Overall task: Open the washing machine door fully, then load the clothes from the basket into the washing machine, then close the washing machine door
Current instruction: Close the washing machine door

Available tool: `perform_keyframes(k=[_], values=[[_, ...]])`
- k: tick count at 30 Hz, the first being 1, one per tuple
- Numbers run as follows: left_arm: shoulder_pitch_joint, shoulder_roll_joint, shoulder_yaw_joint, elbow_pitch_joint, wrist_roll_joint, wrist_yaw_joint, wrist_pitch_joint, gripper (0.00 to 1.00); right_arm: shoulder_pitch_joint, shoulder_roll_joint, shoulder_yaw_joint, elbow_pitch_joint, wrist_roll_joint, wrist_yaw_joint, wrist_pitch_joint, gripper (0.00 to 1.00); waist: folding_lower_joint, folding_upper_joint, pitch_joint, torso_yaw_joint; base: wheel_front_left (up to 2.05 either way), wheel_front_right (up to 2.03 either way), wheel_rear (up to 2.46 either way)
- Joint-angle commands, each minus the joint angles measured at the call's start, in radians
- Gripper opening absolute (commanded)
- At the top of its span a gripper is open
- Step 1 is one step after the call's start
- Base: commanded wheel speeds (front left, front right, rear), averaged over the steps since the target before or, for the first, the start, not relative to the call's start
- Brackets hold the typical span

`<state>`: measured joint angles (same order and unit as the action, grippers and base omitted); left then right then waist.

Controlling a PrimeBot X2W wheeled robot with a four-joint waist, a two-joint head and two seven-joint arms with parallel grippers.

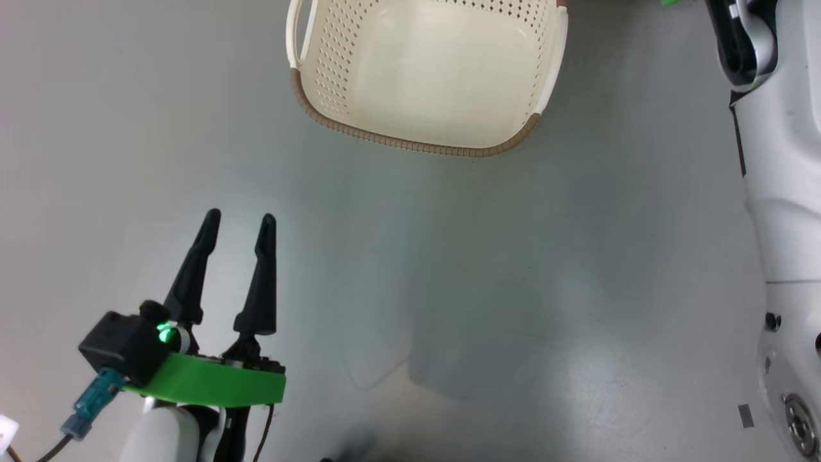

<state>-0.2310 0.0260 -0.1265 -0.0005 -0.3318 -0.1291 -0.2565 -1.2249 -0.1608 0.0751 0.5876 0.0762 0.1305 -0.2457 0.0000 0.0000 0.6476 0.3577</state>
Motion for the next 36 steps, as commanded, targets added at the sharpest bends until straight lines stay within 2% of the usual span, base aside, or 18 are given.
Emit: perform_keyframes(k=[1,12,21,28,36], values=[[0.002,0.024,0.023,-0.026,-0.007,-0.001,-0.005,1.0,-0.034,0.018,-0.004,-0.002,-0.02,0.0,-0.008,0.0,0.0,0.0,0.0,0.004,0.0,0.0,0.0],[-0.001,0.024,-0.013,-0.041,-0.023,-0.001,-0.005,1.0,-0.154,-0.033,-0.064,0.086,-0.051,0.0,-0.014,0.0,0.0,0.0,0.025,0.031,0.0,0.0,0.0],[-0.005,0.024,-0.015,-0.039,-0.027,-0.001,-0.005,1.0,-0.209,-0.048,-0.062,0.115,-0.071,0.0,-0.016,0.0,0.0,0.0,0.039,0.032,0.0,0.0,0.0],[-0.02,0.024,-0.008,-0.038,-0.028,-0.001,-0.005,1.0,-0.178,-0.035,-0.031,0.094,-0.053,0.0,-0.016,0.0,0.0,0.0,0.031,0.014,0.0,0.0,0.0],[-0.024,0.024,0.02,-0.047,-0.013,-0.001,-0.005,1.0,-0.047,-0.042,0.053,0.018,0.063,0.0,-0.016,0.0,0.0,0.0,-0.012,-0.028,0.0,0.0,0.0]])
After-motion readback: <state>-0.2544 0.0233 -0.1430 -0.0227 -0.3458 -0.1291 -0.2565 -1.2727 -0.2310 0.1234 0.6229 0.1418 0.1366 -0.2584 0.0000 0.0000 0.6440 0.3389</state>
